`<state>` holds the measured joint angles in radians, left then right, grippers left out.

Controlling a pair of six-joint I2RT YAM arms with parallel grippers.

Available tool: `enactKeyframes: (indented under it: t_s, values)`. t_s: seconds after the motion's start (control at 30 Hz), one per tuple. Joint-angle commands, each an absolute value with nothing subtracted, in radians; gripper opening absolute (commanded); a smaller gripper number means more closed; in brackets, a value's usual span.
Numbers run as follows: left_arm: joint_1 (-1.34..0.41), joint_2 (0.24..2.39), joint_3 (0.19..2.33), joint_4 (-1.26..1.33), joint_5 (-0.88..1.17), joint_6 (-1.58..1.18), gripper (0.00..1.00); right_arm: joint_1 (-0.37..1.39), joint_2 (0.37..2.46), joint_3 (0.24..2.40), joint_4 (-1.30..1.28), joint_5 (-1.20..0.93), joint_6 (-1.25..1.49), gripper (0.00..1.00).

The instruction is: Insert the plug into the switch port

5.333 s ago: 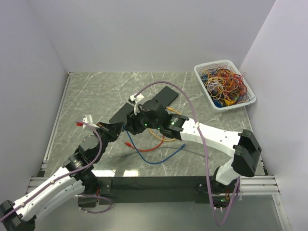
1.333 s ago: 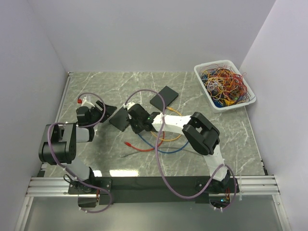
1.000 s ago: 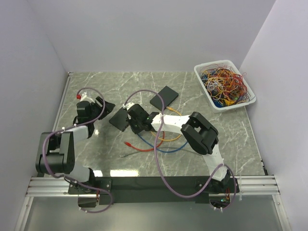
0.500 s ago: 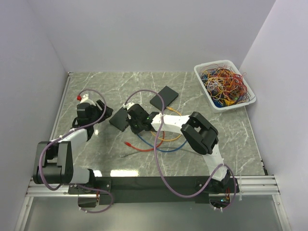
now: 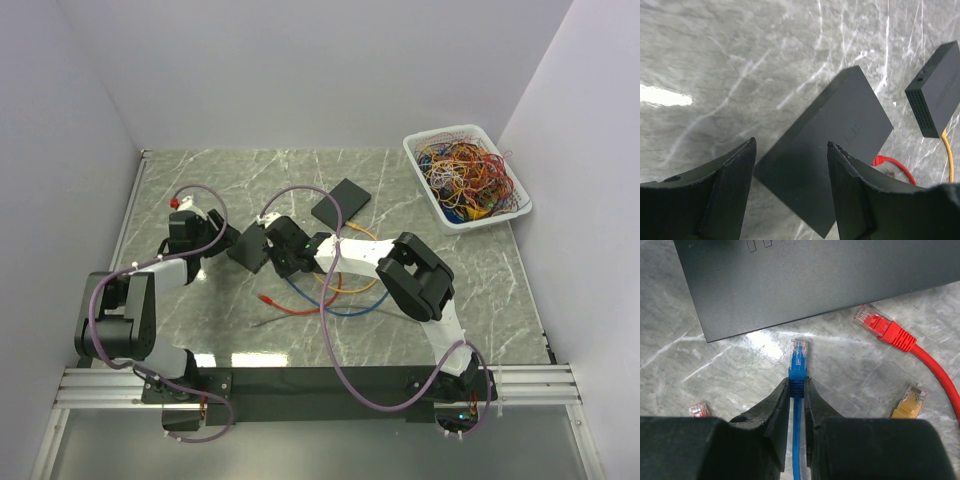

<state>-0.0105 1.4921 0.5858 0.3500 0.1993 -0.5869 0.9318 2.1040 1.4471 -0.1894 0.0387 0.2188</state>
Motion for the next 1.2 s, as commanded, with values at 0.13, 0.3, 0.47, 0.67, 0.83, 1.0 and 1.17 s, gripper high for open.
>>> enactKeyframes:
  t_s: [0.13, 0.3, 0.47, 0.67, 0.83, 1.0, 1.17]
  values:
    - [-0.089, 1.488, 0.634, 0.337, 0.149, -0.578, 0.65, 0.927, 2.075, 1.48, -0.176, 0.054, 0.215, 0.0]
    - [-0.091, 1.551, 0.698, 0.282, 0.133, -0.588, 0.62, 0.927, 2.1, 1.523, -0.186, 0.038, 0.218, 0.0]
    - [-0.091, 1.612, 0.758, 0.247, 0.121, -0.591, 0.6, 0.931, 2.121, 1.549, -0.196, 0.015, 0.222, 0.0]
    - [-0.091, 1.664, 0.807, 0.204, 0.147, -0.58, 0.59, 0.933, 2.155, 1.583, -0.216, 0.006, 0.227, 0.0]
    - [-0.092, 1.664, 0.802, 0.209, 0.152, -0.578, 0.59, 0.936, 2.157, 1.566, -0.209, 0.003, 0.239, 0.0]
    - [-0.091, 1.669, 0.808, 0.206, 0.155, -0.578, 0.59, 0.934, 2.151, 1.577, -0.216, 0.003, 0.245, 0.0]
    - [-0.091, 1.675, 0.811, 0.201, 0.156, -0.578, 0.59, 0.937, 2.146, 1.585, -0.225, 0.003, 0.247, 0.0]
